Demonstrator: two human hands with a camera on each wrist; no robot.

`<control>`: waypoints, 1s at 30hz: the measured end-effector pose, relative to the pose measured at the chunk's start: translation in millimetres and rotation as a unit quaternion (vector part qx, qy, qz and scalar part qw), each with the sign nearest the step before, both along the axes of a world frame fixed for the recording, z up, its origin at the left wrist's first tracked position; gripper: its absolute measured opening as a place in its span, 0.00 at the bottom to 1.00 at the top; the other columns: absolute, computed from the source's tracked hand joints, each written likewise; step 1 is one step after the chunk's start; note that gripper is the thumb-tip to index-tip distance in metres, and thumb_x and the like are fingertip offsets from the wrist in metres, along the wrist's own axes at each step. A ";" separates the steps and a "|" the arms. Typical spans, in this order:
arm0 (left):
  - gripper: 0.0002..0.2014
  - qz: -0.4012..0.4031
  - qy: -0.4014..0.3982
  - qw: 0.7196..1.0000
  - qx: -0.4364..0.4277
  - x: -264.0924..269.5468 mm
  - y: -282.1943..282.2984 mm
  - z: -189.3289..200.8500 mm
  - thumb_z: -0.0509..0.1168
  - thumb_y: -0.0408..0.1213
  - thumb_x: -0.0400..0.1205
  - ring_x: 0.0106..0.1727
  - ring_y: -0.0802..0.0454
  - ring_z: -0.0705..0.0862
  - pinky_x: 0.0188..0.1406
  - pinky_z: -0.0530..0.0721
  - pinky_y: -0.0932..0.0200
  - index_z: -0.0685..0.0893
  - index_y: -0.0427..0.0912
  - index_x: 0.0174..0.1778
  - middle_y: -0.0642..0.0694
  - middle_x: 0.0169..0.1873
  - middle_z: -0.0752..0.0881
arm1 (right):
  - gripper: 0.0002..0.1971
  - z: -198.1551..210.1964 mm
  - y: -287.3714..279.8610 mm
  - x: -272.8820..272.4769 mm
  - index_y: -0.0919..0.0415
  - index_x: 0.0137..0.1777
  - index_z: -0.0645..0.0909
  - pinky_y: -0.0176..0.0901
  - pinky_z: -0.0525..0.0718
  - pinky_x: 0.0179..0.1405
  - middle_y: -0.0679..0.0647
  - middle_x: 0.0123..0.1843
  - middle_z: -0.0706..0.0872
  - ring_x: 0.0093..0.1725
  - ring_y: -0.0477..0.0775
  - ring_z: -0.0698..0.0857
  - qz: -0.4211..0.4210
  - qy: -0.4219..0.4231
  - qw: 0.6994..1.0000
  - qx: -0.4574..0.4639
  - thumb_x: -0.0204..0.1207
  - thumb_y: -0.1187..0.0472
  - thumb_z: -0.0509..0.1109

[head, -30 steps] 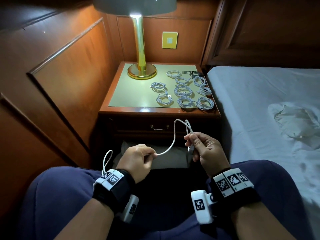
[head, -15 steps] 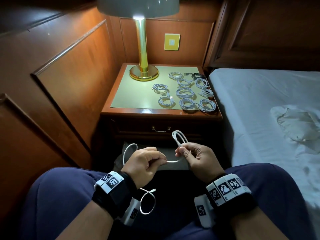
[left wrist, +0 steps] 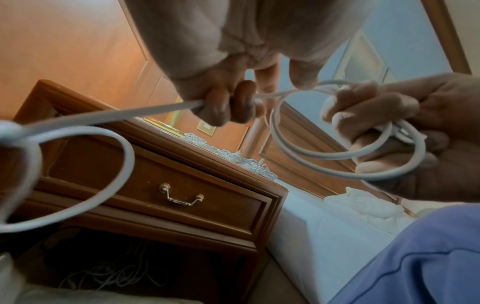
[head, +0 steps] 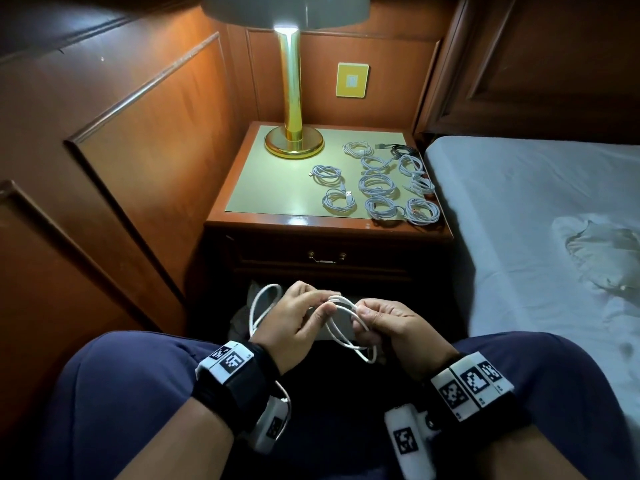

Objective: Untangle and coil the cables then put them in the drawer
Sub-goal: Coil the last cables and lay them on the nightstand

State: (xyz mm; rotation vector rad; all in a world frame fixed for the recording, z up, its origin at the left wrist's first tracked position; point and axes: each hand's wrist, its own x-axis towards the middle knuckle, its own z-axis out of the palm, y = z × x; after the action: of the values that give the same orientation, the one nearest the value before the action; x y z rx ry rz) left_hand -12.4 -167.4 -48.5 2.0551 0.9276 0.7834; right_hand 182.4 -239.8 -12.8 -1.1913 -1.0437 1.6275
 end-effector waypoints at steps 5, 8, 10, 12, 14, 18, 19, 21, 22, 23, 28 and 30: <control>0.20 -0.002 -0.003 0.999 -0.036 3.3 -3.7 1.4 0.54 0.55 0.86 0.34 0.61 0.77 0.37 0.74 0.66 0.78 0.48 0.34 0.56 0.31 0.77 | 0.13 -3.3 0.4 0.0 0.58 0.37 0.79 0.45 0.53 0.25 0.50 0.27 0.67 0.25 0.49 0.58 -0.019 0.027 0.999 -0.034 0.77 0.50 0.64; 0.20 0.014 -0.002 0.999 -0.036 5.0 -3.3 1.0 0.54 0.52 0.86 0.31 0.62 0.74 0.35 0.72 0.66 0.76 0.46 0.32 0.57 0.28 0.75 | 0.17 -1.4 0.3 -3.8 0.60 0.42 0.81 0.39 0.59 0.22 0.49 0.27 0.70 0.23 0.46 0.63 -0.024 -0.033 0.999 -0.020 0.84 0.46 0.64; 0.21 0.018 -0.004 0.999 -0.035 4.2 -3.0 1.8 0.54 0.53 0.86 0.30 0.61 0.73 0.33 0.71 0.66 0.75 0.43 0.32 0.57 0.26 0.73 | 0.16 -0.3 0.4 -6.0 0.63 0.45 0.81 0.32 0.66 0.20 0.48 0.25 0.72 0.21 0.41 0.67 -0.024 -0.082 0.996 -0.002 0.87 0.52 0.61; 0.23 0.012 0.002 0.999 -0.038 2.2 -2.9 2.2 0.55 0.54 0.86 0.29 0.61 0.72 0.32 0.73 0.61 0.76 0.40 0.32 0.56 0.26 0.73 | 0.15 -0.1 0.1 -6.5 0.63 0.44 0.81 0.31 0.66 0.19 0.47 0.24 0.72 0.20 0.41 0.67 -0.009 -0.092 0.996 0.001 0.88 0.56 0.59; 0.23 0.007 -0.008 0.999 -0.051 1.8 -4.3 3.1 0.56 0.54 0.86 0.28 0.61 0.72 0.32 0.74 0.57 0.76 0.41 0.32 0.55 0.25 0.74 | 0.15 1.0 -0.4 -6.9 0.63 0.41 0.79 0.32 0.66 0.18 0.48 0.23 0.71 0.19 0.42 0.66 -0.006 -0.063 0.998 -0.001 0.87 0.56 0.60; 0.16 0.036 -0.052 0.996 -0.056 0.4 0.5 7.2 0.61 0.50 0.85 0.28 0.63 0.74 0.32 0.73 0.66 0.82 0.47 0.35 0.60 0.24 0.78 | 0.14 0.5 4.3 -1.6 0.63 0.39 0.77 0.33 0.65 0.22 0.48 0.24 0.66 0.23 0.43 0.64 -0.124 0.048 0.990 0.047 0.84 0.56 0.63; 0.14 0.054 -0.054 0.996 -0.049 -2.9 5.1 8.1 0.62 0.49 0.84 0.28 0.63 0.76 0.33 0.74 0.66 0.84 0.48 0.36 0.60 0.25 0.81 | 0.14 1.3 6.7 2.7 0.61 0.38 0.77 0.34 0.67 0.23 0.48 0.25 0.65 0.23 0.43 0.64 -0.169 0.086 0.981 0.050 0.84 0.57 0.62; 0.13 0.095 -0.051 0.994 -0.025 -13.2 17.3 10.3 0.64 0.49 0.83 0.32 0.59 0.81 0.36 0.78 0.64 0.87 0.49 0.38 0.58 0.29 0.86 | 0.13 5.2 11.5 15.5 0.58 0.36 0.76 0.35 0.67 0.24 0.47 0.26 0.65 0.24 0.43 0.64 -0.256 0.144 0.955 0.048 0.83 0.57 0.60; 0.12 0.114 -0.047 0.992 -0.015 -18.7 22.9 11.4 0.66 0.49 0.82 0.34 0.57 0.83 0.38 0.80 0.63 0.88 0.48 0.38 0.55 0.31 0.87 | 0.13 8.7 12.4 21.9 0.57 0.36 0.75 0.35 0.65 0.24 0.47 0.26 0.66 0.23 0.43 0.64 -0.291 0.158 0.942 0.047 0.82 0.56 0.60; 0.11 0.130 -0.041 0.991 -0.008 -23.5 27.5 11.8 0.68 0.48 0.82 0.35 0.55 0.84 0.40 0.81 0.61 0.88 0.48 0.38 0.52 0.32 0.88 | 0.13 11.9 12.7 27.4 0.56 0.36 0.75 0.36 0.64 0.24 0.46 0.26 0.66 0.23 0.43 0.64 -0.318 0.163 0.933 0.044 0.82 0.54 0.60; 0.07 0.163 0.008 0.986 -0.017 -27.8 27.5 1.8 0.69 0.43 0.84 0.32 0.52 0.82 0.38 0.80 0.56 0.88 0.51 0.41 0.48 0.30 0.86 | 0.15 14.8 9.3 37.2 0.53 0.39 0.78 0.37 0.69 0.26 0.44 0.24 0.69 0.24 0.43 0.68 -0.416 0.121 0.901 0.023 0.87 0.51 0.61; 0.07 0.160 0.032 0.986 -0.022 -21.8 22.7 -3.9 0.69 0.44 0.84 0.34 0.53 0.83 0.40 0.80 0.58 0.90 0.52 0.42 0.49 0.30 0.87 | 0.15 13.2 9.5 33.3 0.55 0.40 0.79 0.37 0.69 0.26 0.45 0.25 0.72 0.23 0.42 0.69 -0.423 0.109 0.899 0.033 0.88 0.52 0.60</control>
State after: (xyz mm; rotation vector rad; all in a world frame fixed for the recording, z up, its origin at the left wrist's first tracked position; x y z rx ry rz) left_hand -34.2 -144.6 -52.4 1.9270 1.3222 0.8567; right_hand 215.7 -230.4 0.4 -1.1494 -0.3300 0.9819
